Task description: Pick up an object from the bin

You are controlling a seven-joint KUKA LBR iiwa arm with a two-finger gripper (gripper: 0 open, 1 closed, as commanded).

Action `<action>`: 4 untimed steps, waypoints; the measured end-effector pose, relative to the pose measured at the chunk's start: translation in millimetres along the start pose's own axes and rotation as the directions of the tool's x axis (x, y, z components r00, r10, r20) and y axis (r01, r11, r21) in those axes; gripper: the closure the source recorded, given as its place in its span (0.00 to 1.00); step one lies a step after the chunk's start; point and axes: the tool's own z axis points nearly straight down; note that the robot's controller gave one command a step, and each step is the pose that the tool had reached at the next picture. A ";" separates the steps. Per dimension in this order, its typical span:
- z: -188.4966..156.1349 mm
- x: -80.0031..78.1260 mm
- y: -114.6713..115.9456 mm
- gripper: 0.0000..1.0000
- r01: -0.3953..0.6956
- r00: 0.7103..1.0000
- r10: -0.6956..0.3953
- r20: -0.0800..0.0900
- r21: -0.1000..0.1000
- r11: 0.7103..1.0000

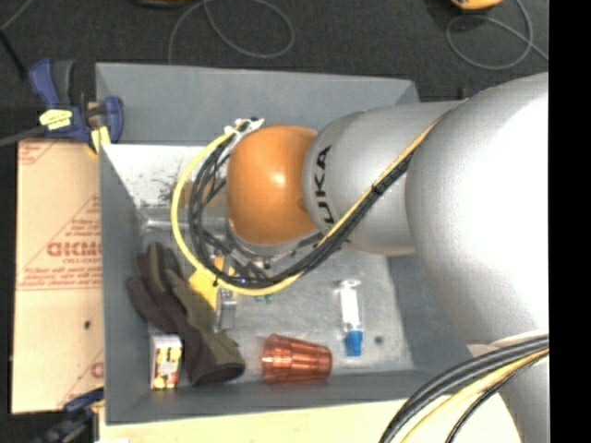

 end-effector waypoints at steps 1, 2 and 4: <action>7.2 5.9 -31.8 1.00 -0.152 0.988 0.152 0.005 -0.004 0.988; 7.2 5.9 -31.8 1.00 -0.153 0.988 0.153 0.005 -0.004 0.988; 9.8 4.2 -37.7 1.00 -0.148 0.989 0.148 0.007 -0.008 0.989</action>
Offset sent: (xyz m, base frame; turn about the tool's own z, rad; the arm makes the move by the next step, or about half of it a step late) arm 0.0000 0.0000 0.0000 0.0000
